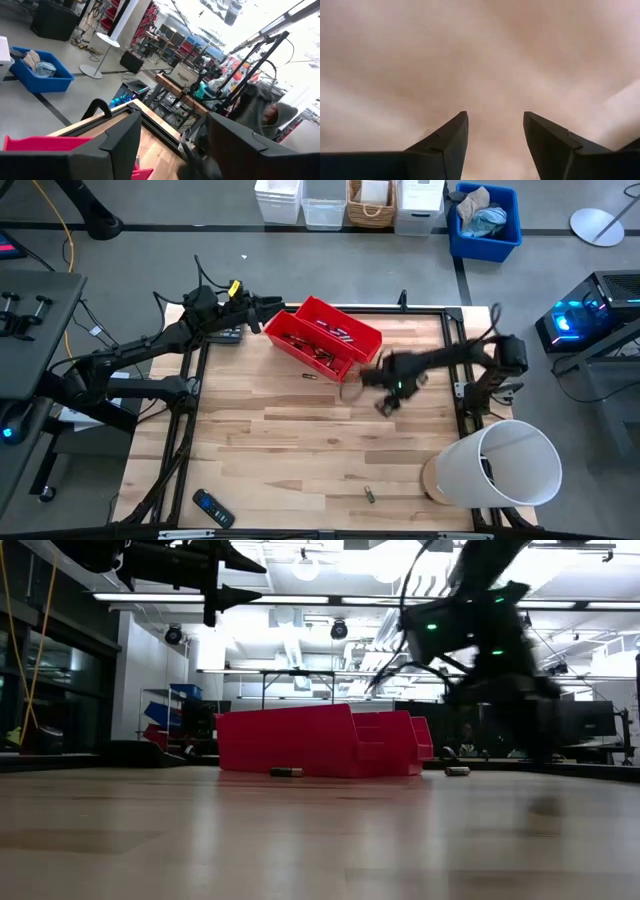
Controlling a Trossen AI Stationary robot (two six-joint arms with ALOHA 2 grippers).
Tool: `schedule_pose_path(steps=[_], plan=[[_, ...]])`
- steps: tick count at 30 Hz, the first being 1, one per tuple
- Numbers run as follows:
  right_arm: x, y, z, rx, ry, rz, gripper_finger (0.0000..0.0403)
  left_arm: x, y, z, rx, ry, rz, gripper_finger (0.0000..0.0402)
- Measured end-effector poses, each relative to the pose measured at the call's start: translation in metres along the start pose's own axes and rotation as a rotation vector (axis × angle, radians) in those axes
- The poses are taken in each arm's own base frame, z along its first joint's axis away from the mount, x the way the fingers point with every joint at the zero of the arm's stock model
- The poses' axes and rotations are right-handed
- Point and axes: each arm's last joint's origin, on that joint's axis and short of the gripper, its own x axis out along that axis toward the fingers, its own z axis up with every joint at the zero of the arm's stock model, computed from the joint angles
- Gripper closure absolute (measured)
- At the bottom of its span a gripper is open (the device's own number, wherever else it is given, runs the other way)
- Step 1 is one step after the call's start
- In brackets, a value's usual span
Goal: Sort batteries
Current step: Put the black battery into the bottom red bin
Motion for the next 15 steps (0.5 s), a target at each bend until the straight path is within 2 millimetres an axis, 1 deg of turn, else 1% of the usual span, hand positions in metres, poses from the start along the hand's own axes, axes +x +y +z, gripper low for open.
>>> schedule_pose_path(steps=[2,4,6,8,11,13,15], plan=[[-0.013,-0.020,0.021,0.009,-0.095,-0.013,0.0212,0.000,0.000,0.000,-0.001,0.000,0.000,0.0188],[-0.026,-0.039,0.042,-0.030,-0.181,0.005,0.0209,0.000,0.000,0.000,-0.004,0.000,0.000,0.0188],[-0.038,-0.057,0.062,-0.122,-0.260,0.026,0.0208,0.000,0.000,0.000,-0.020,0.000,0.000,0.0188],[-0.045,-0.073,0.078,-0.263,-0.329,0.021,0.0208,0.000,0.000,0.000,-0.020,0.000,0.000,0.0188],[-0.048,-0.092,0.093,-0.510,-0.416,-0.019,0.0208,0.000,0.000,0.000,-0.019,0.000,0.000,0.0188],[-0.048,-0.100,0.096,-0.667,-0.415,-0.054,0.0208,0.000,0.000,0.000,-0.019,0.000,0.000,0.0188],[-0.043,-0.105,0.097,-0.787,-0.397,-0.078,0.0208,0.000,0.000,0.000,-0.018,0.000,0.000,0.0188]])
